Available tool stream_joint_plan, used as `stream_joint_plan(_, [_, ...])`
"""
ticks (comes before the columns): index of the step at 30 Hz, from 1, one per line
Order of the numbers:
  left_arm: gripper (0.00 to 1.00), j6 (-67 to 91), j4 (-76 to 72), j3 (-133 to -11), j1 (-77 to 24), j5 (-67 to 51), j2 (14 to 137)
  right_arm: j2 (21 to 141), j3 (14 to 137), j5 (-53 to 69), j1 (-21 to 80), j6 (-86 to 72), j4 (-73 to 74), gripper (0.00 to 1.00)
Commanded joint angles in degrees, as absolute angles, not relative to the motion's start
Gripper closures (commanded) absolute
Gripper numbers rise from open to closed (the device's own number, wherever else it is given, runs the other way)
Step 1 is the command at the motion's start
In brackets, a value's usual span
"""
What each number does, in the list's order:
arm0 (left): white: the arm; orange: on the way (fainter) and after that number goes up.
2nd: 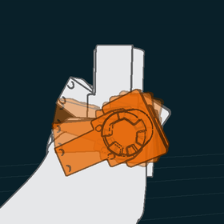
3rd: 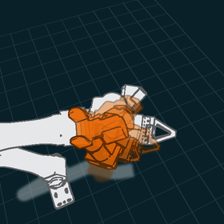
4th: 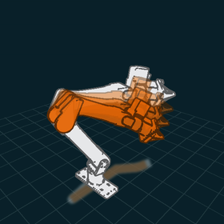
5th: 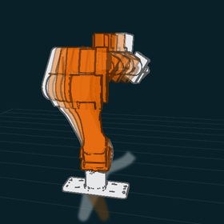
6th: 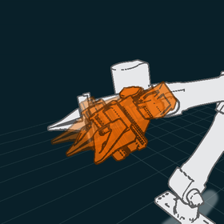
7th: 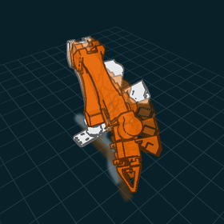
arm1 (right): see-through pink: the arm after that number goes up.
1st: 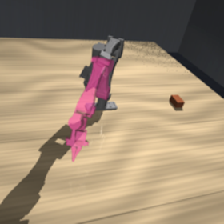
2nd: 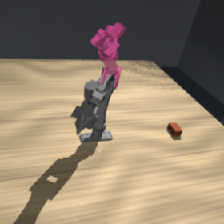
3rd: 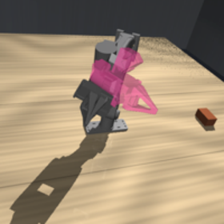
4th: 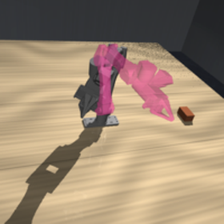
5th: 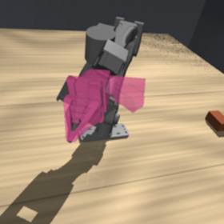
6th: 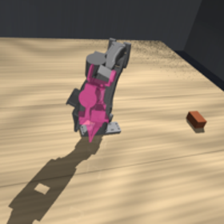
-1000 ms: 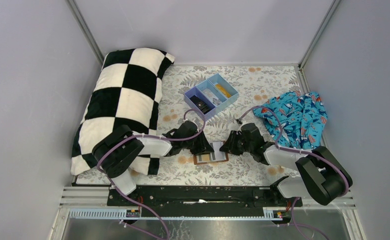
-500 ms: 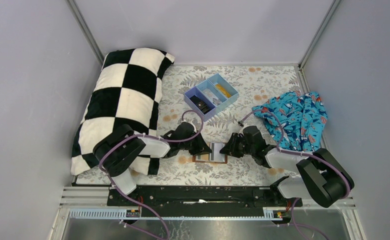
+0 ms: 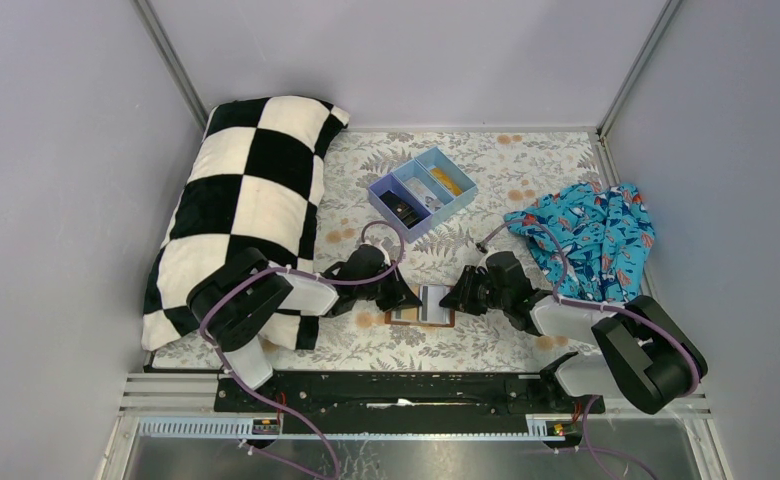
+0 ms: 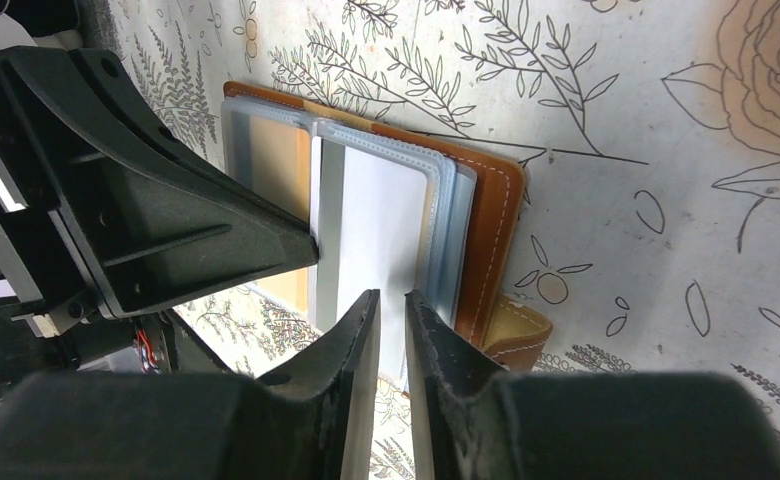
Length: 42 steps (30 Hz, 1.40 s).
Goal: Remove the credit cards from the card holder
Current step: Remove the credit card from the card holder.
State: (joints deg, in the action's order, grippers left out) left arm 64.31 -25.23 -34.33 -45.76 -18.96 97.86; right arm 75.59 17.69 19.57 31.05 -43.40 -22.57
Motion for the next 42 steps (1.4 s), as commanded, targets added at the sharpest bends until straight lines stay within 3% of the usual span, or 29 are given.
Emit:
stream_joint_plan(1, [1.0,63.47,-30.34,-34.77,-45.36,-22.35,96.41,77.26,16.9,20.3,31.9,-43.23,-20.05,0.78])
stream_joint_plan(23, [1.0,55.87,-19.0,-32.37,-42.96,-20.98,88.82,80.83,15.37,17.7,31.76,-43.34,-20.48,0.8])
stream_joint_plan(33, [1.0,53.2,-17.02,-31.02,-40.91,-23.32,86.81,72.93,17.83,17.77,31.64,-41.38,-14.41,0.8])
stream_joint_plan(38, [1.0,52.4,-18.1,-31.33,-40.96,-25.53,88.01,67.53,21.49,17.81,31.61,-40.48,-10.29,0.68])
stream_joint_plan(42, [1.0,52.21,-18.38,-31.88,-40.91,-26.6,89.0,64.5,22.94,18.42,31.75,-41.22,-10.88,0.67])
